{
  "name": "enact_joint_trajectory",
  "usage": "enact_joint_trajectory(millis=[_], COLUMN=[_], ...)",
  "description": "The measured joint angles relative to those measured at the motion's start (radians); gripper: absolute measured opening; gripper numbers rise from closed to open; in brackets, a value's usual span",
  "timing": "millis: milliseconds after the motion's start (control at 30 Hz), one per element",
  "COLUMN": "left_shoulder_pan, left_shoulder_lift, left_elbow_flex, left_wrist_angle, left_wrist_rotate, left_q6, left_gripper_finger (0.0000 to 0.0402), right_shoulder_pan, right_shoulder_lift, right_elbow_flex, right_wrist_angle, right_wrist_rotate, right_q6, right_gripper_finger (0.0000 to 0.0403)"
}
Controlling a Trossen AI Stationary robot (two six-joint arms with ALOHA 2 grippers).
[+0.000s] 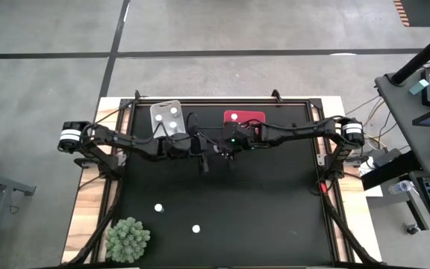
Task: Pick and place medicine bottles into bin by pill shape (circle, oval)
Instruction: Put the white capsule bottle into the gray bin
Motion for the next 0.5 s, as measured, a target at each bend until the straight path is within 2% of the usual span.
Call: enact_joint_trajectory(millis=[300, 500], left_shoulder_pan=[0.001, 0.001], left_shoulder_lift=[0.0, 0.0], left_elbow_flex=[0.0, -0.001], left_wrist_angle=[0.0, 0.0], left_wrist_rotate=[-0.005, -0.005], left_q6=[-0.003, -0.003], left_gripper_finger=[0.0118, 0.0116], right_shoulder_pan=[0.0, 0.0], right_shoulder_lift=[-0.001, -0.001], right_elbow_flex=[-0.001, -0.001], right_wrist_angle=[0.0, 0.001], right_wrist_rotate=[0.001, 0.0], right_q6=[0.009, 0.023], right_gripper_finger=[0.0141, 0.0174])
